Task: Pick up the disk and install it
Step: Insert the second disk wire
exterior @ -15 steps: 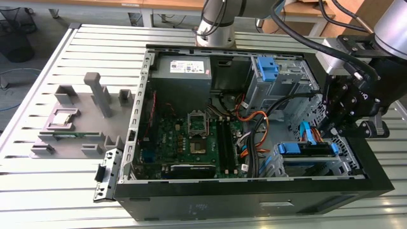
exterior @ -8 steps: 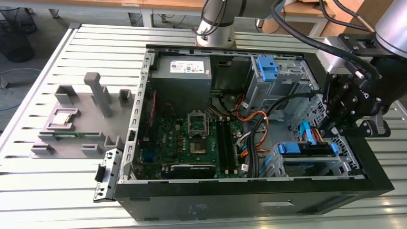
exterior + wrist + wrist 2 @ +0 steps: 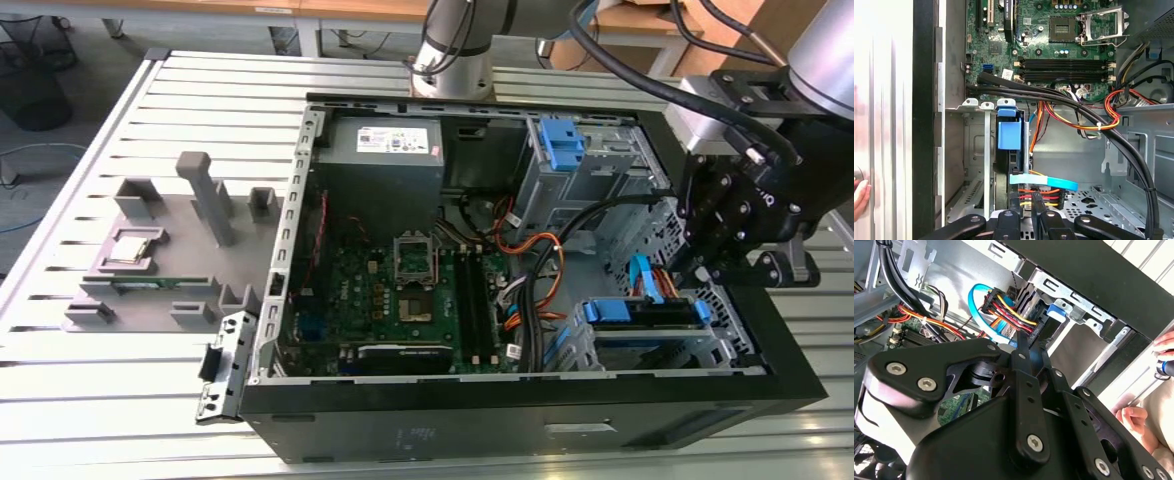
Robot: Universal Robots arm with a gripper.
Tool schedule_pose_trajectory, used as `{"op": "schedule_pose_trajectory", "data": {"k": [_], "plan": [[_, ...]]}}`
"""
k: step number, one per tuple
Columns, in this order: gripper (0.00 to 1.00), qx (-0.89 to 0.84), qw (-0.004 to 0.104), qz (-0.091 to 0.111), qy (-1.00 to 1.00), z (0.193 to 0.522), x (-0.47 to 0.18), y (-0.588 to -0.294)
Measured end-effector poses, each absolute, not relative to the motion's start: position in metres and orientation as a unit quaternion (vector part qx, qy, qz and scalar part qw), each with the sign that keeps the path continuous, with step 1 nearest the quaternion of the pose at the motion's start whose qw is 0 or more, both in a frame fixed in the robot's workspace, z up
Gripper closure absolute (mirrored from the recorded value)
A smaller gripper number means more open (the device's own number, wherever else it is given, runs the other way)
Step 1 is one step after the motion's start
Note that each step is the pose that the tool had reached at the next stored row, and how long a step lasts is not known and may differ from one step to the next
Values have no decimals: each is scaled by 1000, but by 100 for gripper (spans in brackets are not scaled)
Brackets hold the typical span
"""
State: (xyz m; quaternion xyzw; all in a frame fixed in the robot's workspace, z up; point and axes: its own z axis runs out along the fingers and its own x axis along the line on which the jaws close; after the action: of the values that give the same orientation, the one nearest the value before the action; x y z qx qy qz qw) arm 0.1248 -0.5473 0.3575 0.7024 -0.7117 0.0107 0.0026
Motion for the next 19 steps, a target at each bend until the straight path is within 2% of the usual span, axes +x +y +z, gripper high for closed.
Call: {"op": "schedule_pose_trajectory", "data": {"k": [2,4,19], "plan": [[77,702,3,11,-712,358,125,-547],[89,702,3,11,-712,358,125,-547],[89,702,3,11,-712,358,125,-553]]}}
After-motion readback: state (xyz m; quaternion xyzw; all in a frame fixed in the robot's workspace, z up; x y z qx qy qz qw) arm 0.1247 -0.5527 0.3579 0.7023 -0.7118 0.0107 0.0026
